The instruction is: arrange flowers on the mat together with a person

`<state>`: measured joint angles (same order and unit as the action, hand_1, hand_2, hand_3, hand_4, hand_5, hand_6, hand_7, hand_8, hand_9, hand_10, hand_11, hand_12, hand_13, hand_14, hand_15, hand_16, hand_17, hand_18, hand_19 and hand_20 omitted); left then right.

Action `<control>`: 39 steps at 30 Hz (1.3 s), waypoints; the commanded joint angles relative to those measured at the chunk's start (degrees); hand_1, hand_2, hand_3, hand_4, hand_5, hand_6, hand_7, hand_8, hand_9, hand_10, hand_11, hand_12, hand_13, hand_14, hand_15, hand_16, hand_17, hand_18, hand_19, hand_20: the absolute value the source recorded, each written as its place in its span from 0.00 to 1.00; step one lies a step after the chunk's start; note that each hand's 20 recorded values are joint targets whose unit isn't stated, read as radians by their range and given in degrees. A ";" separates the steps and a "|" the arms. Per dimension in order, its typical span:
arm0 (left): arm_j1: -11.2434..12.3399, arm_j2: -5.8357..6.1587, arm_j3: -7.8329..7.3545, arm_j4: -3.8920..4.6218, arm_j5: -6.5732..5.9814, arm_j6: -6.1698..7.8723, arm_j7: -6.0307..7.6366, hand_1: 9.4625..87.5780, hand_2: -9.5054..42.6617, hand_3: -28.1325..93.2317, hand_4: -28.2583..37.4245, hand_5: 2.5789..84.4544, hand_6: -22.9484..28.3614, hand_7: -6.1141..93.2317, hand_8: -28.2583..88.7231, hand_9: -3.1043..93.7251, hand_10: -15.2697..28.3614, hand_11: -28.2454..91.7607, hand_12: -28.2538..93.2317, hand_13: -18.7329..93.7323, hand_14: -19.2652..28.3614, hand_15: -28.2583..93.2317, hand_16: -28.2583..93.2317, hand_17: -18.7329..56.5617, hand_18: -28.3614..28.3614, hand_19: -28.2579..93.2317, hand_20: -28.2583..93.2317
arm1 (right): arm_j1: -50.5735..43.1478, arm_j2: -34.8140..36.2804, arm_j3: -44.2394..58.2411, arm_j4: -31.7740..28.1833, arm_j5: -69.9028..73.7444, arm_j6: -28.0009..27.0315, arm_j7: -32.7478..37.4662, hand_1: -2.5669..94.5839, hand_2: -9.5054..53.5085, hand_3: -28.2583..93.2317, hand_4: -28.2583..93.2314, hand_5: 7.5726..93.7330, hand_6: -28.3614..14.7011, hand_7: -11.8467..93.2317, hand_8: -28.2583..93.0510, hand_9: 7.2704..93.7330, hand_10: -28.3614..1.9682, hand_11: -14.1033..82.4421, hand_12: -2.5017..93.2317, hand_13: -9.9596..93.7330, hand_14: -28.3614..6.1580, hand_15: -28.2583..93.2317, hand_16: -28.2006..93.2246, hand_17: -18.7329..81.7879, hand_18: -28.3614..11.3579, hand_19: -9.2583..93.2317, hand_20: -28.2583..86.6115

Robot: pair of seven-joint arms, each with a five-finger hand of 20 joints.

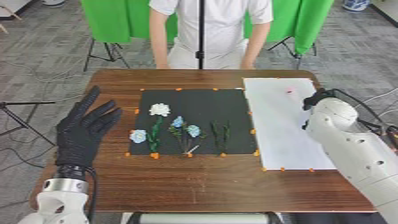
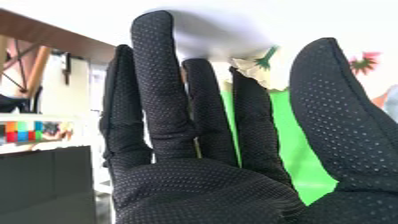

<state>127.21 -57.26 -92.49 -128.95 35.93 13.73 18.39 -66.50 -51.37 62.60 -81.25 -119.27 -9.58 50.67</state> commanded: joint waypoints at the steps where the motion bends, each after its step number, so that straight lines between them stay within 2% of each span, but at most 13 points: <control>1: -0.71 -0.47 0.54 0.82 -0.02 -1.35 -1.29 0.13 0.39 0.85 0.00 0.34 0.56 0.14 0.17 0.38 0.82 0.42 0.31 0.40 0.98 0.63 0.15 0.18 1.00 0.82 0.04 | -0.67 -1.06 -3.48 0.62 -2.22 4.99 -1.31 0.37 0.04 0.93 0.00 0.39 0.75 0.26 0.11 0.48 0.55 0.23 0.15 0.68 0.47 0.64 0.29 0.41 0.12 0.85 0.30; 3: -0.87 -0.72 0.55 0.85 0.20 -1.53 -1.58 0.13 0.39 0.85 0.00 0.34 0.56 0.14 0.17 0.38 0.82 0.42 0.31 0.40 0.98 0.63 0.15 0.18 1.00 0.82 0.04 | -0.59 -1.27 -4.20 0.81 -3.46 5.04 -1.73 0.38 0.03 0.92 0.00 0.40 0.75 0.26 0.11 0.49 0.56 0.23 0.15 0.69 0.48 0.64 0.29 0.41 0.12 0.85 0.29; 6: -1.05 -0.90 0.62 0.97 0.37 -1.93 -1.77 0.13 0.39 0.85 0.00 0.34 0.56 0.14 0.17 0.38 0.82 0.42 0.31 0.40 0.98 0.63 0.15 0.18 1.00 0.82 0.04 | -0.82 -1.38 -5.35 1.29 -5.38 5.43 -1.74 0.41 0.01 0.90 0.00 0.47 0.76 0.26 0.11 0.55 0.60 0.25 0.14 0.72 0.52 0.62 0.30 0.43 0.14 0.86 0.28; 10: -1.06 -1.08 0.45 0.99 0.55 -2.18 -2.16 0.13 0.39 0.85 0.00 0.34 0.56 0.15 0.17 0.38 0.82 0.42 0.31 0.40 0.98 0.63 0.15 0.18 1.00 0.82 0.04 | -1.23 -1.25 -6.73 1.83 -7.69 7.29 -2.00 0.50 0.00 0.85 0.00 0.68 0.76 0.25 0.14 0.74 0.64 0.29 0.15 0.79 0.62 0.61 0.33 0.46 0.18 0.87 0.27; 12: -0.92 -1.09 0.47 0.98 0.45 -2.05 -2.16 0.13 0.39 0.85 0.00 0.34 0.56 0.14 0.17 0.38 0.82 0.42 0.31 0.40 0.98 0.63 0.15 0.18 1.00 0.82 0.04 | -1.61 -0.95 -7.22 1.57 -8.49 8.36 -2.11 0.56 0.00 0.78 0.00 0.81 0.77 0.24 0.19 0.85 0.67 0.26 0.21 0.84 0.67 0.62 0.36 0.48 0.21 0.88 0.27; 15: -0.74 -0.93 0.53 0.95 0.38 -2.01 -1.82 0.13 0.39 0.85 0.00 0.34 0.56 0.14 0.17 0.38 0.82 0.42 0.31 0.40 0.98 0.63 0.15 0.18 1.00 0.82 0.04 | -1.79 -0.61 -8.02 1.48 -9.89 10.50 -2.51 0.61 0.00 0.75 0.00 0.89 0.78 0.24 0.21 0.96 0.70 0.24 0.28 0.87 0.71 0.63 0.38 0.49 0.24 0.90 0.27; 19: -0.64 -0.93 0.50 0.87 0.39 -1.95 -1.73 0.13 0.39 0.85 0.00 0.34 0.56 0.14 0.17 0.38 0.82 0.42 0.31 0.40 0.99 0.63 0.15 0.18 1.00 0.82 0.05 | -2.24 -0.85 -7.63 0.68 -10.74 14.52 -2.65 0.61 0.00 0.75 0.00 0.91 0.78 0.24 0.21 1.00 0.71 0.31 0.30 0.89 0.72 0.67 0.36 0.50 0.28 0.92 0.27; 23: -0.15 -0.51 0.29 0.51 0.27 -1.65 -1.06 0.13 0.39 0.85 0.00 0.34 0.56 0.14 0.17 0.38 0.82 0.42 0.31 0.40 0.99 0.63 0.15 0.18 1.00 0.82 0.05 | -2.37 -1.46 -7.08 -1.55 -13.73 17.76 -4.28 0.61 0.00 0.76 0.00 0.92 0.77 0.24 0.22 1.00 0.70 0.34 0.29 0.89 0.72 0.69 0.36 0.50 0.29 0.94 0.26; 28: 0.20 -0.22 0.13 0.25 0.12 -1.17 -0.42 0.13 0.39 0.85 0.00 0.34 0.56 0.14 0.17 0.38 0.82 0.42 0.31 0.40 0.99 0.63 0.15 0.18 1.00 0.82 0.05 | -2.00 -3.84 -6.15 -6.38 -17.13 19.59 -9.47 0.61 0.00 0.77 0.00 0.93 0.75 0.24 0.22 1.00 0.70 0.36 0.29 0.89 0.71 0.70 0.36 0.50 0.30 0.95 0.25; 34: 0.33 -0.21 0.10 0.21 -0.03 -1.12 -0.34 0.13 0.39 0.85 0.00 0.34 0.56 0.15 0.17 0.38 0.82 0.42 0.31 0.40 0.99 0.63 0.15 0.18 1.00 0.82 0.05 | -1.56 -8.97 -7.39 -10.83 -18.56 16.67 -16.45 0.60 0.00 0.78 0.00 0.93 0.75 0.23 0.22 1.00 0.70 0.36 0.29 0.89 0.71 0.70 0.36 0.50 0.30 0.95 0.25; 39: 0.51 0.06 0.16 0.14 -0.25 -0.71 0.14 0.13 0.39 0.85 0.00 0.34 0.56 0.15 0.17 0.38 0.82 0.42 0.31 0.40 0.98 0.63 0.15 0.18 1.00 0.81 0.05 | -2.21 -12.47 -9.59 -11.45 -18.80 12.76 -20.41 0.59 0.00 0.78 0.00 0.93 0.75 0.23 0.22 1.00 0.70 0.36 0.29 0.89 0.70 0.71 0.36 0.49 0.30 0.96 0.24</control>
<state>126.77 -57.42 -92.28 -128.59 36.01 12.40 18.13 -69.00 -57.35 56.40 -90.76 -136.72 7.63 34.31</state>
